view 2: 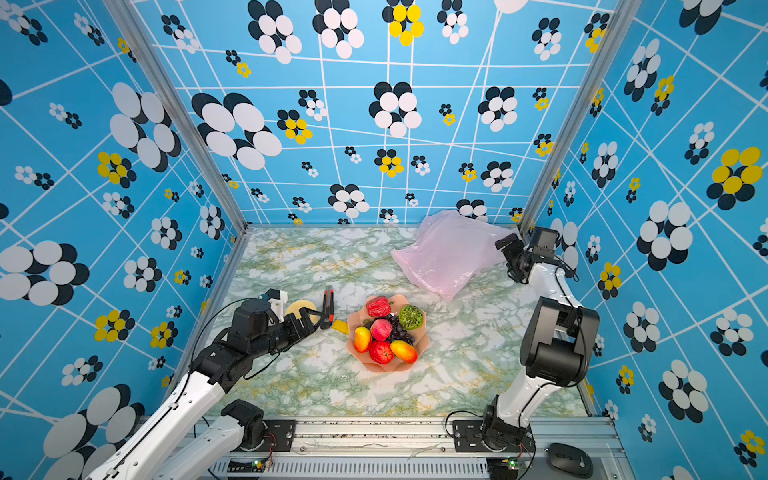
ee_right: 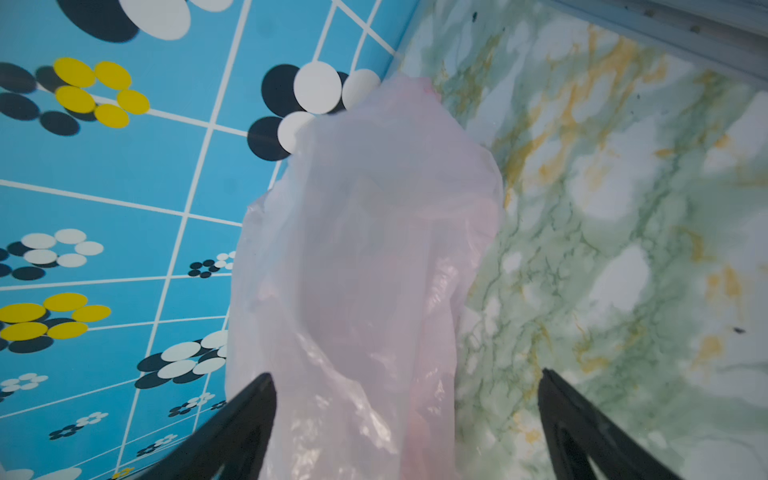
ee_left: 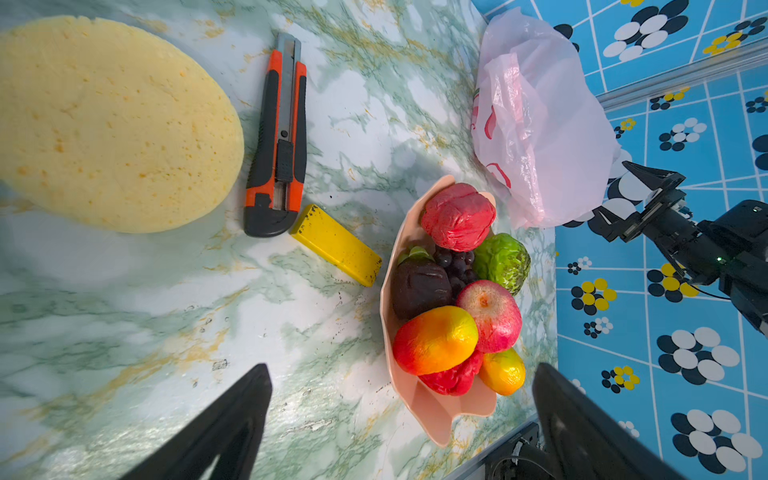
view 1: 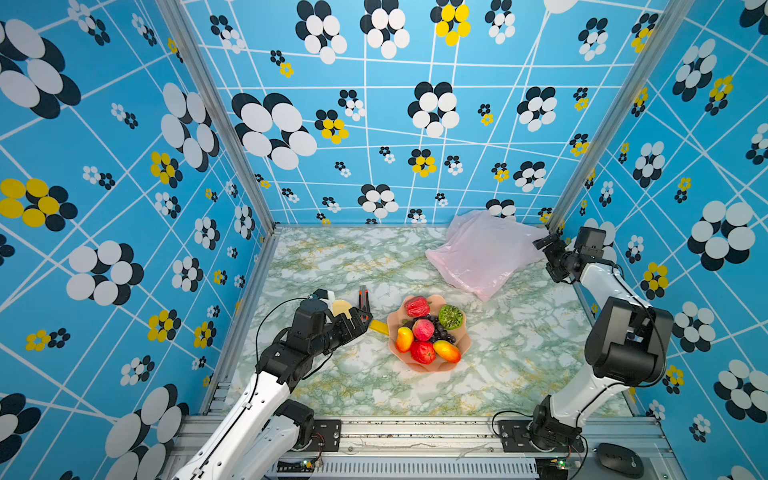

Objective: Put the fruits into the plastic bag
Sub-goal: 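Grasp the pink plastic bag with the right gripper and lift it up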

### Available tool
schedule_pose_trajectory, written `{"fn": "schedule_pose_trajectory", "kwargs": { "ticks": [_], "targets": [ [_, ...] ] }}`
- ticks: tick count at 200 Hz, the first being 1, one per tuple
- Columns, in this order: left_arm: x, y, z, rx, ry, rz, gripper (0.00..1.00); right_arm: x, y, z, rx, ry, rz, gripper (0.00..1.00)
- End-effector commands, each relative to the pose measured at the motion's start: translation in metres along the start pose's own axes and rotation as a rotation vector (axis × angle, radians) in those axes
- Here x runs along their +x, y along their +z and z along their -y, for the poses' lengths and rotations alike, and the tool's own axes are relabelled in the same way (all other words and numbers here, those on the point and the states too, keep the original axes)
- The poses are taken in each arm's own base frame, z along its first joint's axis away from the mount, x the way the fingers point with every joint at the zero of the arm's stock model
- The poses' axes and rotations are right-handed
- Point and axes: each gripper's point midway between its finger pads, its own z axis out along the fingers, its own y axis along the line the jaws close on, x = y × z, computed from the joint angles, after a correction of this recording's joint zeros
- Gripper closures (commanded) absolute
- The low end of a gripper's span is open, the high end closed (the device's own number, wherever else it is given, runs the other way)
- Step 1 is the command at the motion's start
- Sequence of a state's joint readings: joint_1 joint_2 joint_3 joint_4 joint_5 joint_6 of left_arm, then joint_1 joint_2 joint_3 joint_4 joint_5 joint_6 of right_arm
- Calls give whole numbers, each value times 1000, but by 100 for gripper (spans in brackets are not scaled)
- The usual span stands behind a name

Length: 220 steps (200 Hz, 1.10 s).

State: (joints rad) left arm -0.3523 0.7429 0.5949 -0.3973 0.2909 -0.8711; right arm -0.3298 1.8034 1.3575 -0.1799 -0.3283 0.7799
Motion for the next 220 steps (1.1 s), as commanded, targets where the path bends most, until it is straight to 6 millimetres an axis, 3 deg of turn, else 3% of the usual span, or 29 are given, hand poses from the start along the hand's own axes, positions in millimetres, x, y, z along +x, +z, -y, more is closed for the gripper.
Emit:
{"fn": "schedule_pose_trajectory", "kwargs": {
  "ticks": [1,25,61,75,82,95,110,116,144,163,176,198,202,220],
  "targets": [
    [3,0,-11,-27,-7,-5,1,-15,17,-8,-26,4,-2,2],
    [4,2,-13,-29,-18,-20,1,-19,41,-2,-5,21,-32,6],
    [2,0,-13,-31,-16,-22,1,-32,56,-9,-38,-2,23,21],
    [0,-1,-12,-32,-16,-18,1,-29,62,-16,-65,-22,6,40],
    [-2,-2,-11,-30,-15,-15,1,-38,58,-33,-104,-41,25,48],
    [-4,-2,-9,-30,-17,-16,1,-38,54,-49,-148,-65,34,72],
    [-5,-2,-8,-26,-13,-13,1,-34,43,-73,-204,-100,57,93],
    [-5,-1,-8,-24,-13,-13,1,-23,42,-74,-208,-108,45,100],
    [-6,-2,-5,-13,-5,-16,1,18,9,-140,-357,-238,63,100],
    [-9,-5,-1,-7,6,-12,1,48,-24,-184,-396,-384,110,100],
    [-14,-9,4,1,15,-7,1,58,-47,-209,-407,-483,158,100],
    [-24,-14,17,58,0,-3,1,70,-107,-270,-516,-785,345,100],
    [-27,-14,19,68,-7,0,1,86,-120,-286,-564,-860,369,100],
    [-44,-20,32,125,-34,20,1,113,-167,-327,-705,-1126,534,100]
  ]
}}
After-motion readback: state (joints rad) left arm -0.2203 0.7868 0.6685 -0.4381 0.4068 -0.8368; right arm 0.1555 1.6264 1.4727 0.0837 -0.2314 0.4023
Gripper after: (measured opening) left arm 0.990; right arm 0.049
